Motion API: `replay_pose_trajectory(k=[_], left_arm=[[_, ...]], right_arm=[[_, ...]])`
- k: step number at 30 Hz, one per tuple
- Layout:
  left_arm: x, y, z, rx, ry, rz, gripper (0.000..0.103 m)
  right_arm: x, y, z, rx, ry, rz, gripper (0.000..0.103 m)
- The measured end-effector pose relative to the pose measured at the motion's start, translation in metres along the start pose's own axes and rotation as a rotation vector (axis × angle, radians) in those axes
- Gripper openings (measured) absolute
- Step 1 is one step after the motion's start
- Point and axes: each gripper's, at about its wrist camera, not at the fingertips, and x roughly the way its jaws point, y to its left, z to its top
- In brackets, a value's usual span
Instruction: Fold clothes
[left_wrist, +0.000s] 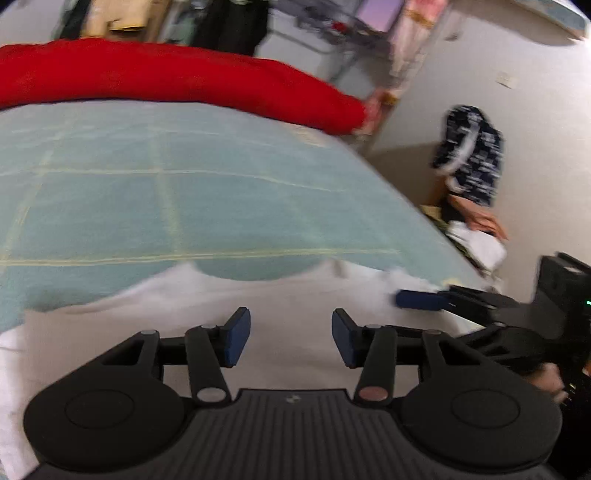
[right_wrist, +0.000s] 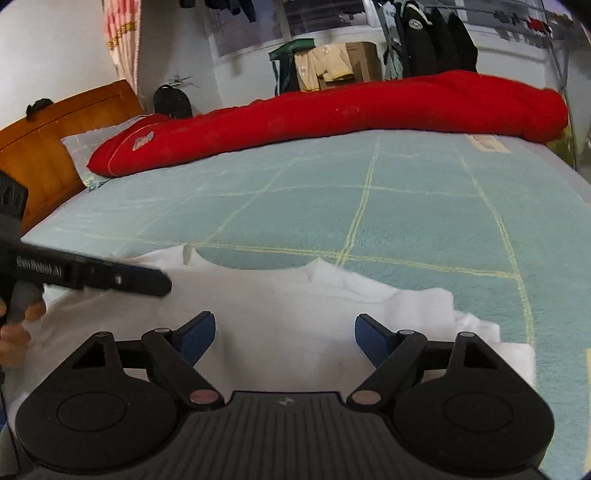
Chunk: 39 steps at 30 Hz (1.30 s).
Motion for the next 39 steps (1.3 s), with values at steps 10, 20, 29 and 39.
replay_pose_trajectory(k=[10, 20, 29, 39], left_arm=[[0.038, -0.019, -0.005, 0.021, 0.091, -0.043, 0.052], [-0.018, -0.031, -0.016, 0.125, 0.081, 0.097, 0.061], [-0.071, 0.011, -0.059, -0.032, 0.078, 0.233, 0.064], [-0.108, -0.005, -0.090, -0.035, 0.022, 0.255, 0.069]], right_arm=[[-0.033, -0.019, -0.026, 0.024, 0.016, -0.011, 0.090], [-0.052, -0.020, -0.038, 0.037, 0.003, 0.026, 0.092], [-0.077, -0.022, -0.048, 0.061, -0.009, -0.044, 0.092], [-0.082, 0.000, -0.058, 0.008, 0.031, -0.065, 0.093]])
